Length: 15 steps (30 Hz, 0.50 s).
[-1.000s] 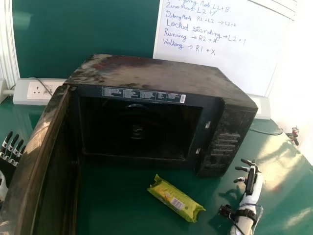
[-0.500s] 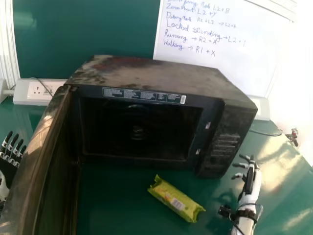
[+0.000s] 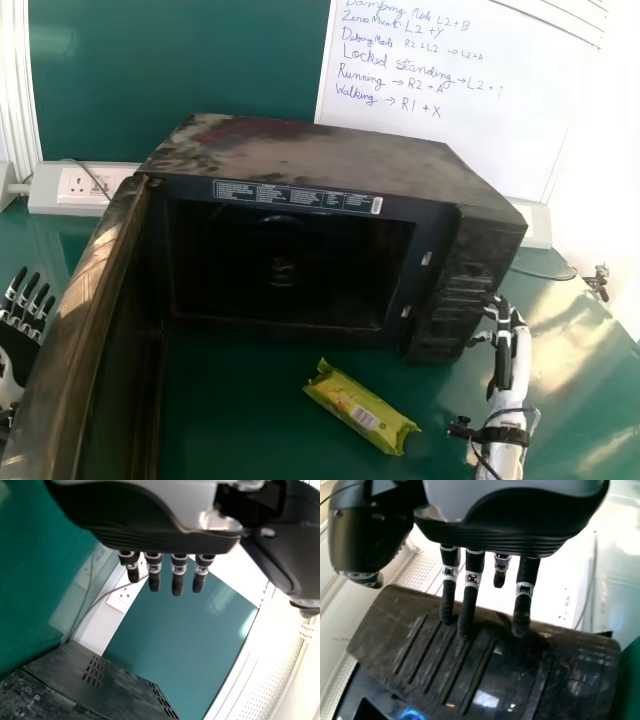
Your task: Put biscuit inside oven
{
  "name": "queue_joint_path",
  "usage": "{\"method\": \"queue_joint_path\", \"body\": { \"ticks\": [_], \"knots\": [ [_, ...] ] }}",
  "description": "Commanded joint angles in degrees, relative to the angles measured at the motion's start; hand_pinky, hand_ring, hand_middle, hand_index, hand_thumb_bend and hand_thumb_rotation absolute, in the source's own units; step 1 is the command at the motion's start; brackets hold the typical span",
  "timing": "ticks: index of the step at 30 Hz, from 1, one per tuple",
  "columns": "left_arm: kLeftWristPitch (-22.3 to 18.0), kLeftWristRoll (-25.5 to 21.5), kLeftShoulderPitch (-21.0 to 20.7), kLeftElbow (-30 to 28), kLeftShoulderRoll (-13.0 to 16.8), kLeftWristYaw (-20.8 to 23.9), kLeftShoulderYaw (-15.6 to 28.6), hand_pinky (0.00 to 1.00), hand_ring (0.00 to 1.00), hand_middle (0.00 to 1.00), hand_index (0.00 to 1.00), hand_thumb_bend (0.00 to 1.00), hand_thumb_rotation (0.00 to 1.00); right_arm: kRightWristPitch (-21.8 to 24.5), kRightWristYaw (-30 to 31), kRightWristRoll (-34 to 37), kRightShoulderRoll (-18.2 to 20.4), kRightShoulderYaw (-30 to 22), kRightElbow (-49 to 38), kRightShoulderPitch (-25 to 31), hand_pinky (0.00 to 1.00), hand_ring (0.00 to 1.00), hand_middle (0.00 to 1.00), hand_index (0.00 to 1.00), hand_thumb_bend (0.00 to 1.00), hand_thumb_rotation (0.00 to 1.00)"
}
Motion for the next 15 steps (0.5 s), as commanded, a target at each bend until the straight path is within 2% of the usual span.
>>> {"method": "queue_joint_path", "body": {
  "ticks": [1,3,5,9,15],
  "knots": [
    [1.0,-1.0,1.6,1.7,-1.7,-0.1,-0.1,0.57,0.73,0.82,0.92,0.07,0.00,-1.1,0.4,-1.8,-0.1,0.9,2.2,2.8,0.27,0.37,0.54,0.68,0.83,0.83],
    [1.2,-1.1,1.6,1.6,-1.8,-0.1,0.0,0.56,0.73,0.82,0.92,0.06,0.00,-1.6,0.1,-2.8,-0.7,1.4,1.9,3.0,0.27,0.37,0.55,0.68,0.84,0.84],
    [1.1,-1.1,1.4,2.1,-1.7,-0.2,0.1,0.62,0.74,0.83,0.92,0.06,0.00,-1.9,0.4,-3.4,-1.3,1.9,1.1,3.4,0.29,0.37,0.56,0.68,0.83,0.84],
    [0.6,-0.8,1.2,2.7,-1.6,-0.4,0.1,0.52,0.73,0.81,0.91,0.07,0.00,-2.0,2.7,-3.4,-2.6,2.9,-0.9,4.4,0.33,0.39,0.58,0.70,0.83,0.79],
    [0.6,-0.8,1.4,2.3,-1.7,-0.1,0.0,0.59,0.74,0.82,0.92,0.07,0.00,3.7,9.0,-1.1,-4.2,4.6,-9.7,7.7,0.40,0.51,0.64,0.76,0.93,0.71]
  ]
}}
